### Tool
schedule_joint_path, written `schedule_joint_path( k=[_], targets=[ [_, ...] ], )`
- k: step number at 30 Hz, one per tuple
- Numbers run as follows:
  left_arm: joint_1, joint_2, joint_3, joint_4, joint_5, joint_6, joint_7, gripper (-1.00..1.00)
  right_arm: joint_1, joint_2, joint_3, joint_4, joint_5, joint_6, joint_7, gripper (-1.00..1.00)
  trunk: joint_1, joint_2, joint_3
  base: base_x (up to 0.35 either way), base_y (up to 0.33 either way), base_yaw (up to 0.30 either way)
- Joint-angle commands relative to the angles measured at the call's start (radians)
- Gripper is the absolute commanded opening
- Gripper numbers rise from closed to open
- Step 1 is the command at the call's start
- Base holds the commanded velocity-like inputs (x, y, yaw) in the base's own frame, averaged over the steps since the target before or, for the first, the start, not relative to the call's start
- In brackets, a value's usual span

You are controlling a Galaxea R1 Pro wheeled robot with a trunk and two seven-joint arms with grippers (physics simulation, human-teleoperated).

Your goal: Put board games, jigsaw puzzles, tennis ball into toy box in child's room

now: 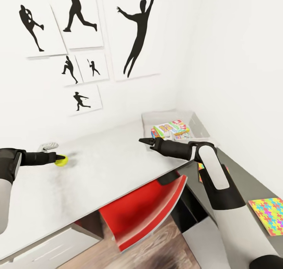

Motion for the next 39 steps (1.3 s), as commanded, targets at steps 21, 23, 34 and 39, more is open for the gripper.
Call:
schedule_joint_path(
  k=[21,23,34,39],
  targets=[
    [-0.001,0.017,0.005,-0.002,-0.009,-0.002,-0.145,-1.00,0.025,-0.002,-0.056,0.000,-0.010,0.001,0.028,1.00,0.001,-0.002,0.032,0.000,0.038,-0.144],
    [-0.001,0.019,0.005,-0.001,-0.009,-0.002,-0.164,-1.00,0.026,-0.001,-0.057,0.000,-0.010,0.001,0.028,1.00,0.001,-0.002,0.036,0.000,0.000,-0.145],
    [-0.001,0.033,0.005,-0.002,-0.009,-0.003,-0.213,-1.00,0.033,-0.001,-0.058,-0.027,-0.010,0.001,0.028,1.00,0.001,-0.002,0.053,0.000,0.000,-0.128],
    [-0.001,0.036,0.005,-0.002,-0.010,-0.003,-0.229,-1.00,0.040,-0.001,-0.058,-0.029,-0.010,0.001,0.028,1.00,0.001,-0.002,0.061,0.000,0.000,-0.108]
  ],
)
